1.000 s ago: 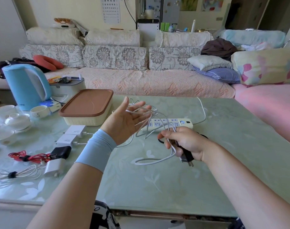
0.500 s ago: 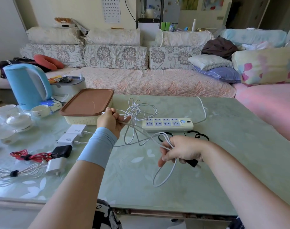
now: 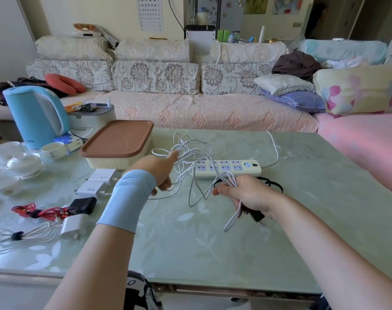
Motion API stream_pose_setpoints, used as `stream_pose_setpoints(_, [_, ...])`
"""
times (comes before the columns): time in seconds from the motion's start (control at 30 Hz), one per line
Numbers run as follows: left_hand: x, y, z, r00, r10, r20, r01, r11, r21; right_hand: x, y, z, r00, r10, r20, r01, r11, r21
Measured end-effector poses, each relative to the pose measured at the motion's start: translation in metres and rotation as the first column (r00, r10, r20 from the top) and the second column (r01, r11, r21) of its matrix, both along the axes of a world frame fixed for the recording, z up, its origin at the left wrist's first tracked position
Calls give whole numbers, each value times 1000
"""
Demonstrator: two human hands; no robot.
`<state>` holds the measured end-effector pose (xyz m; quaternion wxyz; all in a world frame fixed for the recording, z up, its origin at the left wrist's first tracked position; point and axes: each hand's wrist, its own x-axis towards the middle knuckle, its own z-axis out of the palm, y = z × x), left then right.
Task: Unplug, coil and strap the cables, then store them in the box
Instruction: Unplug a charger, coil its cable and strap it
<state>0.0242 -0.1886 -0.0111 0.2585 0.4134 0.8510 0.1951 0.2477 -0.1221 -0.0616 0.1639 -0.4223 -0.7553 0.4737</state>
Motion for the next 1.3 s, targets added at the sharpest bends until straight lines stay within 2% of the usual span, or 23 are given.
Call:
stream_pose_setpoints(0.03, [0, 0, 4, 989, 39, -141, -32, 998, 50, -1, 2, -1, 1000, 0, -2, 0, 1000, 12])
stream_pose_setpoints(0.1, [2, -1, 17, 880, 174, -442, -100, 978, 185, -1, 1, -1, 1000, 2, -10, -2, 1000, 6])
stream_pose_setpoints(0.13, [5, -4, 23, 815, 242, -527, -115, 958, 262, -1, 0, 0, 1000, 5, -22, -5, 1000, -1])
stream_pose_setpoints(0.2, [10, -8, 31, 752, 302, -586, -81, 924, 373, -3, -2, 0, 999, 24, -31, -24, 1000, -11])
stream_pose_setpoints(0.27, [7, -8, 28, 763, 302, -572, -70, 918, 391, -5, -5, 1, 999, 29, -16, -30, 999, -26])
stream_pose_setpoints(0.33, [-1, -8, 22, 811, 269, -519, -77, 929, 362, -5, -5, 0, 1000, 19, -15, -20, 999, -34])
stream_pose_setpoints(0.37, [-5, -8, 17, 836, 222, -501, -31, 932, 360, -6, -5, 0, 1000, 20, -21, -20, 999, -36])
stream_pose_setpoints(0.43, [-5, -5, 7, 864, 39, -501, 194, 894, 405, -7, -5, -1, 999, 25, -25, -25, 999, -25])
stream_pose_setpoints(0.53, [19, -4, -7, 825, -321, -465, 516, 762, 391, -11, -7, -1, 1000, 24, -19, -24, 1000, 1])
stream_pose_setpoints(0.6, [39, 0, -16, 775, -478, -414, 617, 715, 328, -13, -8, 0, 998, 49, -25, -49, 999, 17])
stream_pose_setpoints(0.63, [48, 3, -20, 770, -498, -399, 623, 722, 302, -14, -8, 0, 998, 58, -24, -57, 998, 29])
stream_pose_setpoints(0.77, [51, 12, -25, 827, -439, -353, 527, 823, 211, -12, -5, 1, 997, 21, -74, -21, 1000, -2])
stream_pose_setpoints(0.9, [48, 9, -24, 817, -446, -366, 530, 831, 170, -8, 4, -2, 993, -19, -114, 15, 999, -34])
stream_pose_setpoints(0.97, [45, 9, -23, 834, -403, -376, 498, 844, 201, -6, 7, 0, 995, 24, -98, -31, 997, -70])
stream_pose_setpoints(1.1, [42, 9, -25, 839, -229, -493, 418, 852, 314, 0, 4, -1, 989, 148, 2, -145, 973, -182])
stream_pose_setpoints(1.23, [39, 10, -23, 853, -71, -517, 329, 841, 429, 3, 1, 0, 976, 199, -93, -215, 947, -240])
stream_pose_setpoints(1.3, [34, 11, -25, 869, -71, -490, 311, 848, 430, 6, 1, 0, 970, 206, -131, -233, 940, -249])
